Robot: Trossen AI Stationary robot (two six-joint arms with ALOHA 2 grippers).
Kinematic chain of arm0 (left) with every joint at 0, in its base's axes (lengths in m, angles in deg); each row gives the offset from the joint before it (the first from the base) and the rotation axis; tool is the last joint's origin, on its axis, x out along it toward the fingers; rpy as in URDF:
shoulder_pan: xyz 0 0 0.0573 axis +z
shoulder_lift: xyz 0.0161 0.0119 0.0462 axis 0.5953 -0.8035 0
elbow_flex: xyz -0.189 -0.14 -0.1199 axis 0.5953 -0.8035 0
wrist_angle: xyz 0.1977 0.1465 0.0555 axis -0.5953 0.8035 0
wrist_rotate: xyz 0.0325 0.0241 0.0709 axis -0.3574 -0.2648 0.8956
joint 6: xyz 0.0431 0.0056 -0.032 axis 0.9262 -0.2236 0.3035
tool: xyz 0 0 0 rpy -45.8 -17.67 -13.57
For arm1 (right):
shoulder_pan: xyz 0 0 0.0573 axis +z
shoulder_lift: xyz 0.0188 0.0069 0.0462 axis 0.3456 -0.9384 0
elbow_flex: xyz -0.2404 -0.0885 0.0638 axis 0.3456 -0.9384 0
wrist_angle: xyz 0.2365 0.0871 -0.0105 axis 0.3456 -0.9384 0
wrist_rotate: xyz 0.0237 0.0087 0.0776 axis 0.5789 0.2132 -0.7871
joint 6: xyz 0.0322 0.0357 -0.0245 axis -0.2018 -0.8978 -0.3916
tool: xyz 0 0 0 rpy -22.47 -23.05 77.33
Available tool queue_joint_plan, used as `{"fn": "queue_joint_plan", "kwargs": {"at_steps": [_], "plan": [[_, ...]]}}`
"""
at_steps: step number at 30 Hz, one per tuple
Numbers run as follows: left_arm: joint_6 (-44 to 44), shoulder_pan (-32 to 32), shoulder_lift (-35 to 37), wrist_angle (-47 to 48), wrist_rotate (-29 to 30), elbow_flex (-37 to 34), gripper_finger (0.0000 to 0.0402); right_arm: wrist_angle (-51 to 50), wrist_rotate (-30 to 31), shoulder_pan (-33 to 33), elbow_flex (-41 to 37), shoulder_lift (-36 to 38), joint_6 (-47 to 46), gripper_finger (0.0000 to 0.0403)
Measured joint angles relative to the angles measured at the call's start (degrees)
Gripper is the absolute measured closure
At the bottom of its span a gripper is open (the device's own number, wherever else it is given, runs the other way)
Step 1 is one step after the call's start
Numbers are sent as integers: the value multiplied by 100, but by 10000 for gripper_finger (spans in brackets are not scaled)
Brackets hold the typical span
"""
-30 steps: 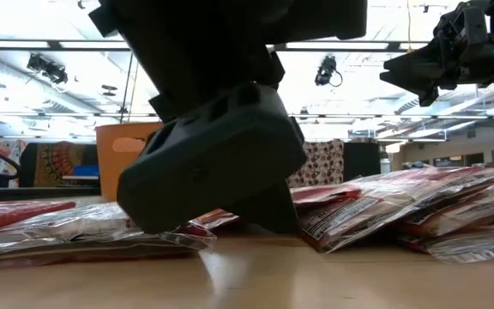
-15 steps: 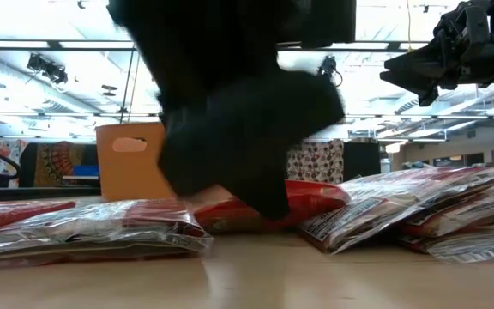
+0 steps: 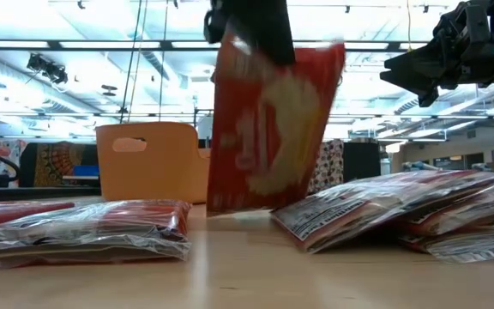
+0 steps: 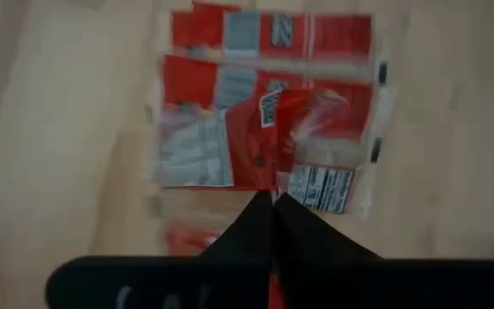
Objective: Sort popcorn bags into baskets
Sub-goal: Stack the popcorn pack on top of the other popcorn into the orange bin
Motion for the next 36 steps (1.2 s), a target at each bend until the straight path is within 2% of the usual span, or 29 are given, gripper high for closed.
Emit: {"fn": "queue_joint_plan", "kwargs": {"at_steps": [7,16,21,27,33,36], "plan": [[453,472,752,539,-55,0,391,-4,-29,0,0,-2,1,243],[1307,1192,1400,737,-2,0,392,-9,-138,0,0,-9,-31,243],[1650,1703,1564,1260,149,2,392,6,-152,0,2,-79,-52,243],[2127,2299,1622,1399,148,4,392,-2,-173,0,2,-157,-55,243],[2308,2765,1620,2141,136,4,392,-90,-327,0,2,-164,-184,243],[2579,2891,1620,2672,-99,3,392,-99,-437,0,2,-164,-209,243]]}}
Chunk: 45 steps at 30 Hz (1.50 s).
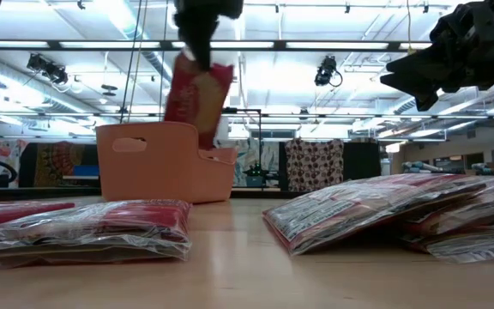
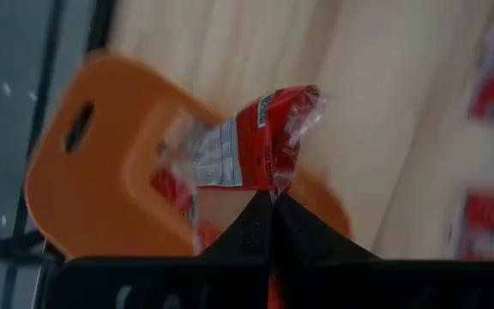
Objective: Sort popcorn bags into baskets
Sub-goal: Stack the popcorn pack on top of the other popcorn into the orange bin
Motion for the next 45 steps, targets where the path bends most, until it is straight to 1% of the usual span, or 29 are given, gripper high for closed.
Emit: {"fn": "queue_joint_plan", "kwargs": {"at_steps": [2,5,8,10,12,17,24,28,31,34,36,38,43,45], "plan": [[181,75,-9,270,-235,-1,392,-4,-1,0,0,0,-44,243],[457,165,-30,344,-612,-1,392,-1,-1,0,0,0,-82,243],[955,216,-31,383,-1041,-1,392,-1,-1,0,0,0,-105,243],[1318,219,-33,450,-1202,-1,392,-1,-11,0,0,0,-130,243],[1611,215,-71,605,-1222,-1,392,-1,-43,0,-1,0,-142,243],[1927,215,-246,1086,-1234,-8,392,-24,-203,0,-2,-22,-148,243],[2665,262,-470,1127,-1229,-8,392,-107,-318,2,-2,-22,-296,243],[2719,452,-481,1066,-1324,-8,392,-178,-342,2,-2,-22,-382,243],[2605,577,-481,1071,-1584,-8,392,-223,-347,2,-2,-22,-385,243],[2417,633,-481,1067,-1627,-8,392,-227,-347,2,-2,-22,-385,243],[2379,632,-481,1061,-1579,-8,385,-227,-347,2,-2,-22,-383,243],[2379,628,-481,1063,-1420,-8,369,-222,-347,2,-2,-22,-385,243],[2314,631,-481,1063,-1172,-6,312,-220,-347,2,-2,-22,-385,243],[2269,630,-481,1058,-911,-6,288,-220,-347,2,-2,-22,-387,243]]}}
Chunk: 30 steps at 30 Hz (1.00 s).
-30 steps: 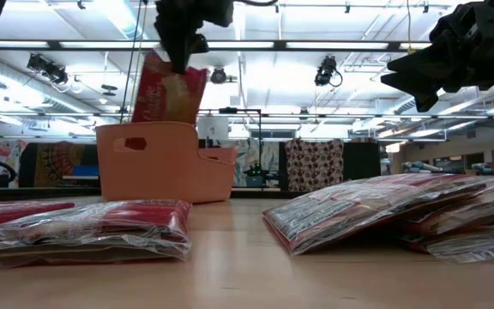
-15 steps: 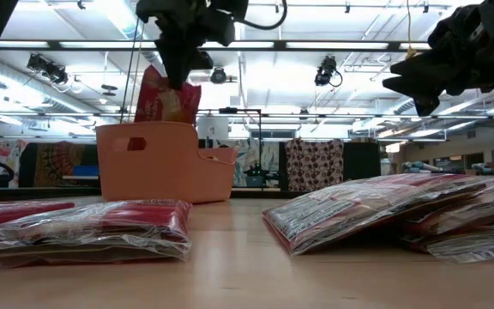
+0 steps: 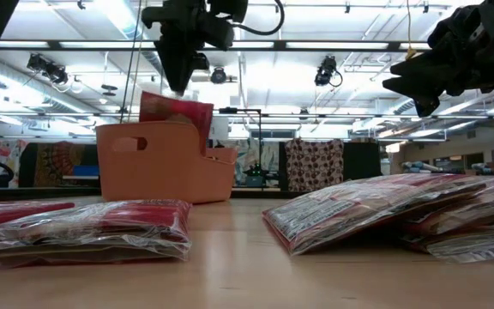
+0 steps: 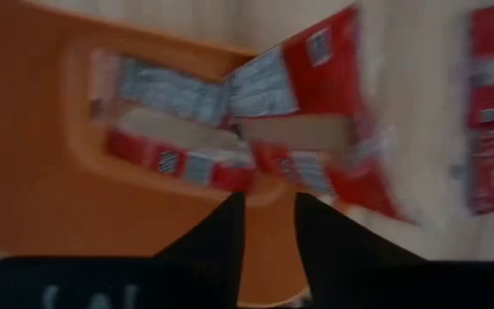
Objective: Sort popcorn bags into baskets
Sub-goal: Stack the popcorn pack on top of the other popcorn into the orange bin
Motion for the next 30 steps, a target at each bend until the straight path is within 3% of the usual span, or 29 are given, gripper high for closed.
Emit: {"fn": "queue_joint_plan", "kwargs": {"at_steps": [5,16,22,30], "plan": [[-371,-20,0,-95,714,0,244,4,0,0,0,0,0,243],[-1433,-407,0,-752,-270,0,256,27,2,0,0,0,2,243],[-2118,-1223,0,-1119,880,0,239,42,2,0,0,0,2,243],[-2925,-2164,-182,-1255,1989,6,160,61,5,0,0,1,-32,243]]}}
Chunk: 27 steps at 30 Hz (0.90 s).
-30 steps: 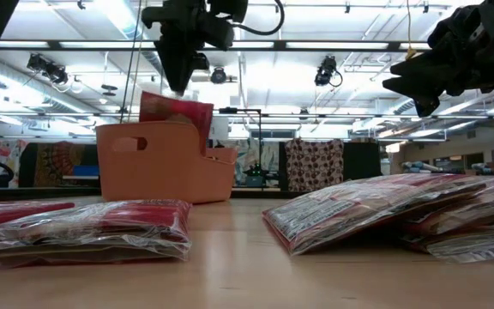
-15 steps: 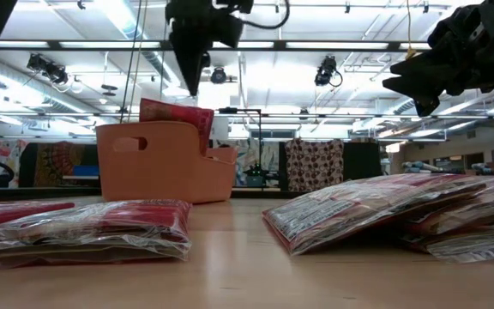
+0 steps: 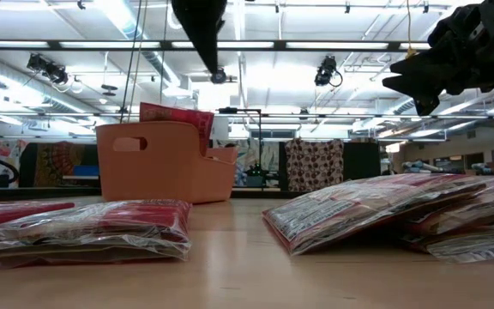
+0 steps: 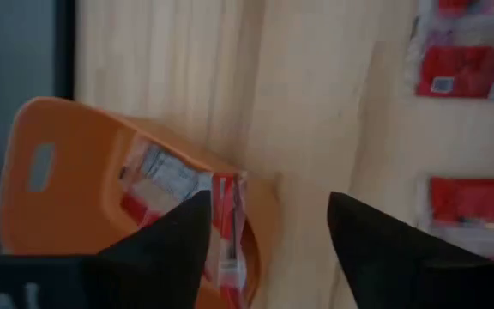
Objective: Sort popcorn bags into baskets
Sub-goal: Stack the popcorn pack on top of the other popcorn into the orange bin
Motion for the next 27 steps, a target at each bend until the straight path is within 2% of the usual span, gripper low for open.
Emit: {"fn": "queue_joint_plan", "kwargs": {"at_steps": [4,9,18,22,27], "plan": [[-148,-152,-305,-27,669,-4,138,36,2,-2,0,-4,-22,243],[-72,-166,-700,-20,1185,-6,142,29,2,0,0,-35,-18,243],[-63,-36,-1108,241,1068,-6,163,22,4,0,0,-64,17,243],[-165,37,-1172,475,1052,-6,191,1,5,0,0,-64,17,243],[-532,155,-1187,729,920,-6,274,11,4,0,0,-64,19,243]]}}
